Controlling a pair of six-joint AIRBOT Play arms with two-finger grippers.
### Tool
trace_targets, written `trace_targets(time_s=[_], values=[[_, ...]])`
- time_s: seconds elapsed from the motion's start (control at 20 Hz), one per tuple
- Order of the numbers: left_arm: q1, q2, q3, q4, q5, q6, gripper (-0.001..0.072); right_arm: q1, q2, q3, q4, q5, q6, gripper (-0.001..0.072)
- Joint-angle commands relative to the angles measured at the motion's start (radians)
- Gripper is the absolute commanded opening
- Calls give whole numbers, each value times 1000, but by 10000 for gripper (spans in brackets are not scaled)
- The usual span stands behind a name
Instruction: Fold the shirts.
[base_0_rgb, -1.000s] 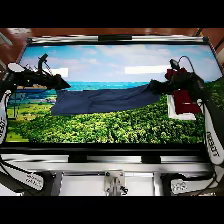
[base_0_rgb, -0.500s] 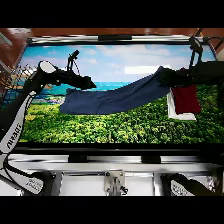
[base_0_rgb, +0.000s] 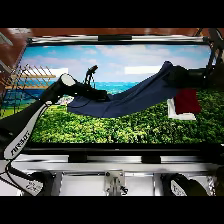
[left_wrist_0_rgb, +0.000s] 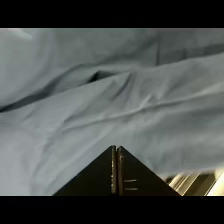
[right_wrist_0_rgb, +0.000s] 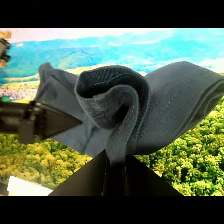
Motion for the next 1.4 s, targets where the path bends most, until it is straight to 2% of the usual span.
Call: trace_targets(time_s=[0.0,0.2,0.4,0.6,0.75,1.0,1.2,1.35], values=[[-108,-30,-25,-124,136,-5,32,0,49,1,13,-17,17,71],[-230,-92,-21,-241,209,-4,33,0,79,1,15,-18,42,71],[-168,-76,-12,-223,125,7,31,0,76,0,-3,-16,43,71],[0,96,-12,-21,54,2,30,76,11,0,-10,37,35,71],[176,279,-12,81,39,-41,30,248,-91,0,-10,252,34,70],[533,560,-12,84,-12,-50,31,537,-338,0,5,581,63,70],[793,691,-12,84,-149,-50,32,667,-526,0,33,735,127,70],[905,728,-13,84,-253,-50,32,710,-621,0,55,829,211,71]])
